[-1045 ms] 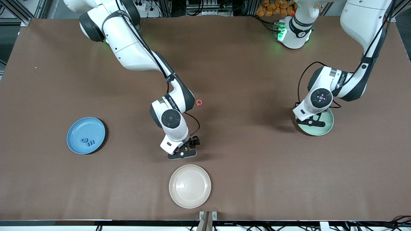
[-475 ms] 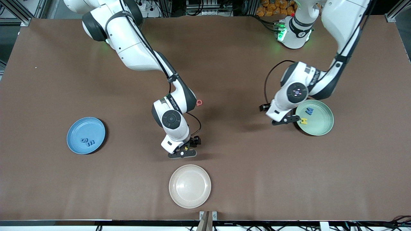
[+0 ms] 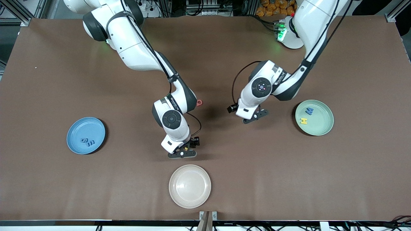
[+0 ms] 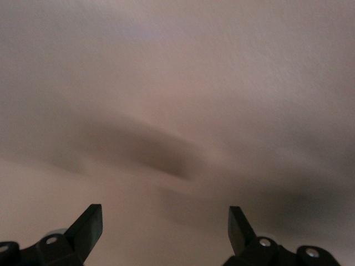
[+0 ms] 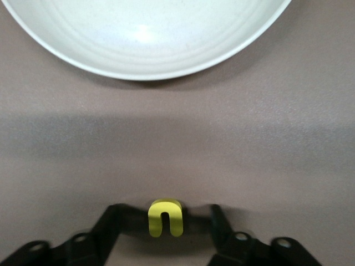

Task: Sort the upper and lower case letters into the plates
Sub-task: 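Carry the n to the blue plate while the left gripper reaches the pink Q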

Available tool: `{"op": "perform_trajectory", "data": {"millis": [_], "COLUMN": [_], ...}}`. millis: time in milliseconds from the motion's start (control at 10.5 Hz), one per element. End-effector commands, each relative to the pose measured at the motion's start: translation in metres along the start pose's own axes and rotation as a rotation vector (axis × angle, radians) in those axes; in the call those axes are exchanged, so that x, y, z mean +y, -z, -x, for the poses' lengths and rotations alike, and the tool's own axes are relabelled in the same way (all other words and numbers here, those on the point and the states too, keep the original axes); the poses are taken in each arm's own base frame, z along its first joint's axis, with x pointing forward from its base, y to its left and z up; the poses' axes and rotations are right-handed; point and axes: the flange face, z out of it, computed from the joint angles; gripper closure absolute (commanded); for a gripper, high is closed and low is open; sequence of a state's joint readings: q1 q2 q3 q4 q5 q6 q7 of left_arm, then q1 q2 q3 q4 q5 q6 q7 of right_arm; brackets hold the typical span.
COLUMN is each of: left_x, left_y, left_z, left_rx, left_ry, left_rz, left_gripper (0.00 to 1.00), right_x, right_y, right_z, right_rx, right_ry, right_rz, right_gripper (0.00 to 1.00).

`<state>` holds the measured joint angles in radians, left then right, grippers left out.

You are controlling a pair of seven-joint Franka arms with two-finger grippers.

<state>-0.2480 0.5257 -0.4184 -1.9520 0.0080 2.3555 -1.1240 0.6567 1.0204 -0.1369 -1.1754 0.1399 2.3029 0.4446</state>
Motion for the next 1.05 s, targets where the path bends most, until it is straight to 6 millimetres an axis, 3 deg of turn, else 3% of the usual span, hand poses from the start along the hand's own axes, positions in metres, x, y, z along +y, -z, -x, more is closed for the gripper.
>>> {"op": "perform_trajectory", "data": {"millis": [0, 285, 380, 570, 665, 760, 855, 950], "left_x": [0.017, 0.041, 0.051, 0.072, 0.086, 0.104, 0.109, 0.116], "left_y": [0.0, 0.001, -0.004, -0.011, -0.016, -0.026, -0.036, -0.056], "left_z": [0.021, 0.055, 0.074, 0.083, 0.083, 0.092, 0.081, 0.083], "left_rx": [-0.016, -0.057, -0.067, -0.091, -0.106, -0.115, -0.088, -0.073], "left_ry": [0.179, 0.433, 0.496, 0.626, 0.685, 0.688, 0.705, 0.716], "left_rz": [0.034, 0.116, 0.14, 0.192, 0.203, 0.209, 0.211, 0.206], "left_gripper": [0.0, 0.0, 0.0, 0.0, 0.0, 0.0, 0.0, 0.0], "right_x": [-0.002, 0.007, 0.007, 0.022, 0.036, 0.053, 0.088, 0.119], "right_y": [-0.001, 0.003, 0.012, 0.04, 0.05, 0.075, 0.089, 0.096], "right_z": [-0.004, -0.011, -0.013, -0.025, -0.031, -0.039, -0.043, -0.04], "right_rx": [0.001, 0.016, 0.02, 0.028, 0.002, 0.001, -0.016, -0.041], "right_ry": [-0.034, -0.042, -0.046, -0.084, -0.096, -0.102, -0.113, -0.091], "right_rz": [-0.015, -0.003, -0.009, -0.018, 0.004, 0.007, 0.009, 0.012], "right_gripper": [1.0, 1.0, 1.0, 1.0, 1.0, 1.0, 1.0, 1.0]}}
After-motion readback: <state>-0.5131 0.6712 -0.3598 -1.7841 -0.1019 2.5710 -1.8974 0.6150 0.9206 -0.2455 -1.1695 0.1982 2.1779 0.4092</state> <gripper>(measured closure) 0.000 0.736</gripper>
